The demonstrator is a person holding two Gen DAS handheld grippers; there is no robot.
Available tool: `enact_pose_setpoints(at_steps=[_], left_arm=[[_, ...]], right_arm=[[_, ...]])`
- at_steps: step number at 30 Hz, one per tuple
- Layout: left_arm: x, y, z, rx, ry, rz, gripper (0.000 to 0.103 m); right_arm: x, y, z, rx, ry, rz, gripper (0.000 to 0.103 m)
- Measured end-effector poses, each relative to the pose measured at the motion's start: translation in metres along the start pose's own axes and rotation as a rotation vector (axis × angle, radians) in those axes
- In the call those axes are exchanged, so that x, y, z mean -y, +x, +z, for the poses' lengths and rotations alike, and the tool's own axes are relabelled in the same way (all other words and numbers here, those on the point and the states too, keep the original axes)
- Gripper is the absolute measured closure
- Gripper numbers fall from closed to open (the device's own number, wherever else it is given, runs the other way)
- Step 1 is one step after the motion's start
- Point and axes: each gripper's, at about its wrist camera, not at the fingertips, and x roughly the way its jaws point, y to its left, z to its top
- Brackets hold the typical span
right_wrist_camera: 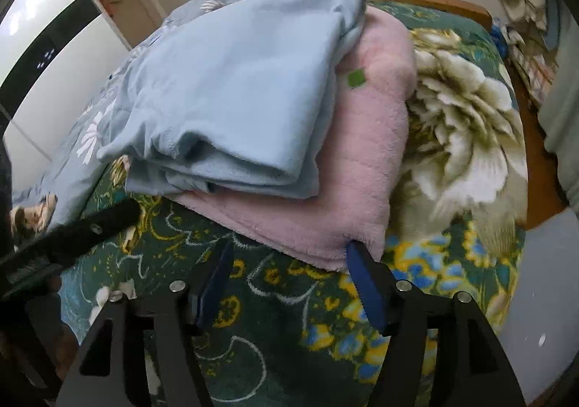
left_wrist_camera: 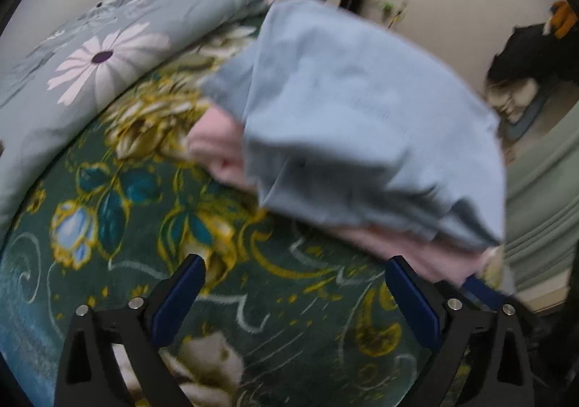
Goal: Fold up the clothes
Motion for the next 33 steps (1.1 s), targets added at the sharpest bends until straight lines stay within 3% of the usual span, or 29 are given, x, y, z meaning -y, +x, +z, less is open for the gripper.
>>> enact_pose_setpoints(at_steps=[5,12,13,16,24,28,33], left_arm=[[0.015,-0.008,-0.005,-0.032,0.012,0.142,0.0],[0.032,-0.024,0.008,0.012,-0.051,0.236,0.0],[0.035,-0.024,0.009,0.013,-0.047,0.237,0.0],[0.04,-0.025,0.011,0.024,-0.02,0.241,0.0],[0.037,-0.02,0.0,0.104,0.059,0.202,0.0],[0.029,-0.022,-0.012,0.133,0.065,0.145,0.0],[0.019,-0.029,-0.015,0.137,0.027,0.135,0.0]], right_arm=[[-0.002,-0.003,0.002,-0.029,-0.054,0.035,0.025],[0.001,-0.016,0.01,-0.055,-0.048,0.043,0.024],[0.003,-0.018,0.011,-0.052,-0.045,0.04,0.023],[0.007,-0.023,0.012,-0.041,-0.039,0.03,0.006],[0.008,-0.016,0.001,0.053,-0.02,0.024,0.005],[0.004,-0.013,-0.01,0.097,-0.03,-0.003,0.005],[-0.007,-0.022,-0.017,0.126,-0.095,-0.073,0.004]])
